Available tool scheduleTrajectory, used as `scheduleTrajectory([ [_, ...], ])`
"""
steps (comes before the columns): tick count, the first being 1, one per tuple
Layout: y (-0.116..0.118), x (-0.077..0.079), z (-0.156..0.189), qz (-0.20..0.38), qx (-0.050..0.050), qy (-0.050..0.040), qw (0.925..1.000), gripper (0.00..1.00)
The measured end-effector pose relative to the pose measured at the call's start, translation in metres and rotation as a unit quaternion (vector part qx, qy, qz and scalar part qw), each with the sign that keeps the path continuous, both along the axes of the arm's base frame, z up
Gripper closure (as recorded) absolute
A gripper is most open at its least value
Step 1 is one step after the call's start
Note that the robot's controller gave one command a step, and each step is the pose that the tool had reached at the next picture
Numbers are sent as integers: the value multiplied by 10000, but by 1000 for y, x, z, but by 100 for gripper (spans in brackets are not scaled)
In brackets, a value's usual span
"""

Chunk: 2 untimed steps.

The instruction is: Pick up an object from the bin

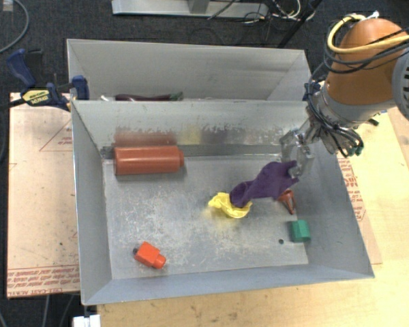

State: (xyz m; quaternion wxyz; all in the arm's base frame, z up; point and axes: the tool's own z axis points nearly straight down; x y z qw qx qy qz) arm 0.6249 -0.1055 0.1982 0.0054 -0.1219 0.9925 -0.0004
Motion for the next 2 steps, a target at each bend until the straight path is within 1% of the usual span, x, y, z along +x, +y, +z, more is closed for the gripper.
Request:
scheduleTrajectory([
  [1,0,0,0,0,1,3,10000,100],
  [2,3,-1,-14,372,-12,-26,9993,100],
])
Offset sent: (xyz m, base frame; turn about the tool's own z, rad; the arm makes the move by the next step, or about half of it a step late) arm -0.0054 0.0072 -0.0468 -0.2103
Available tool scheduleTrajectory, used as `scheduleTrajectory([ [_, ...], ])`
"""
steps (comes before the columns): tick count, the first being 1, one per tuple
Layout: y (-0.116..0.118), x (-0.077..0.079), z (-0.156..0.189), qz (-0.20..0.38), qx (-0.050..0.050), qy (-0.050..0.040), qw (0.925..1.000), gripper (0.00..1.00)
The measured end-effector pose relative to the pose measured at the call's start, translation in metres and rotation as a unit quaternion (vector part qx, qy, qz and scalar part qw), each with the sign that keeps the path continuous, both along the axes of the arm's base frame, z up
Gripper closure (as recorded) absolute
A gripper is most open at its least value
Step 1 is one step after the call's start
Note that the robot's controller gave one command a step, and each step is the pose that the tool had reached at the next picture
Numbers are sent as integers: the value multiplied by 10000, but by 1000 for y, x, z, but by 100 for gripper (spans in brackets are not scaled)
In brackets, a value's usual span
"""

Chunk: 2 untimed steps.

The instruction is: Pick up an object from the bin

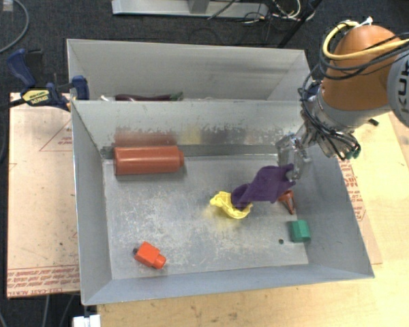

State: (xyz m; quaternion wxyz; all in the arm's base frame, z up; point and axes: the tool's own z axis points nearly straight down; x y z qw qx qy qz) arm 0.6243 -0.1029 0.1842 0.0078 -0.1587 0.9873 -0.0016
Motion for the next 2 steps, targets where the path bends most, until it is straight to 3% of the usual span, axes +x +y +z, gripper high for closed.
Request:
scheduleTrajectory([
  [1,-5,0,185,-238,12,-23,9997,100],
  [2,-6,-1,181,-243,17,4,9997,100],
])
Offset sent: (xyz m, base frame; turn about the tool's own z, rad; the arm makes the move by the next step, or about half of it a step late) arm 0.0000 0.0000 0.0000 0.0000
